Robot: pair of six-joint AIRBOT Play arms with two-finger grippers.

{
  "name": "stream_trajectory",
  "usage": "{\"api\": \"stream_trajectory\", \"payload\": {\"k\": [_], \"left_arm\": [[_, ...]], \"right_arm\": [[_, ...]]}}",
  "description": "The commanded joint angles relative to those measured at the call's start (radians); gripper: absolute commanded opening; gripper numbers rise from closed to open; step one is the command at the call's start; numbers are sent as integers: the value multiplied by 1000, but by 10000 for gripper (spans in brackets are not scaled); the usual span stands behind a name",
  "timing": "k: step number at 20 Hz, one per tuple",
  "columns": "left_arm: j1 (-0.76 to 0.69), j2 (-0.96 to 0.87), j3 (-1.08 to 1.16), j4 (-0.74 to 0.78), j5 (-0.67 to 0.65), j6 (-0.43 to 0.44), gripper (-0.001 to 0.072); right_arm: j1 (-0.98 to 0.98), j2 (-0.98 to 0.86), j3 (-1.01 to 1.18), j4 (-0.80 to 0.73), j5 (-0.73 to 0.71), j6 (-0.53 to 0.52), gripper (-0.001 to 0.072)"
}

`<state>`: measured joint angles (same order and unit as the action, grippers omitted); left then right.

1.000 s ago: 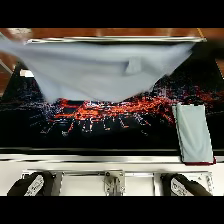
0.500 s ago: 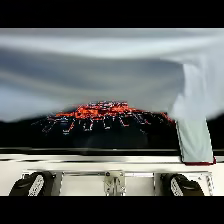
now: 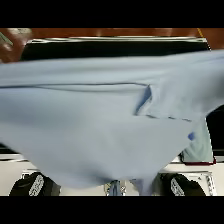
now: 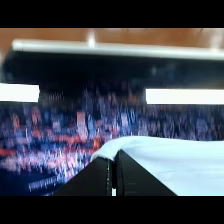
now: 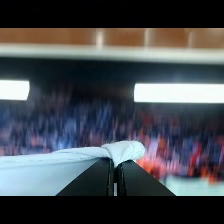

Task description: Fold the shirts.

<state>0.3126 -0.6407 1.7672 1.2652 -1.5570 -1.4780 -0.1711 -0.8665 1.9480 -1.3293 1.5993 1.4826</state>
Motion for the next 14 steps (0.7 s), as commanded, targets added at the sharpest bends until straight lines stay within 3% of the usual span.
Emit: {"api": "stream_trajectory", "payload": {"k": [1,3,6,12,14], "left_arm": [[1,-4,-270,20,-45,-1,41],[1,-30,-469,20,5,-1,41],[1,-151,-671,19,210,-1,41],[-69,-600,-598,-20,680,34,41],[-111,-722,-547,-31,805,34,42]], "right_arm": [[0,-154,-133,-5,185,26,60],[1,-236,-330,39,73,26,60],[24,-406,-538,175,-272,-3,60],[179,-700,-535,182,-1071,-21,60],[185,-748,-535,161,-1238,-19,60]]}}
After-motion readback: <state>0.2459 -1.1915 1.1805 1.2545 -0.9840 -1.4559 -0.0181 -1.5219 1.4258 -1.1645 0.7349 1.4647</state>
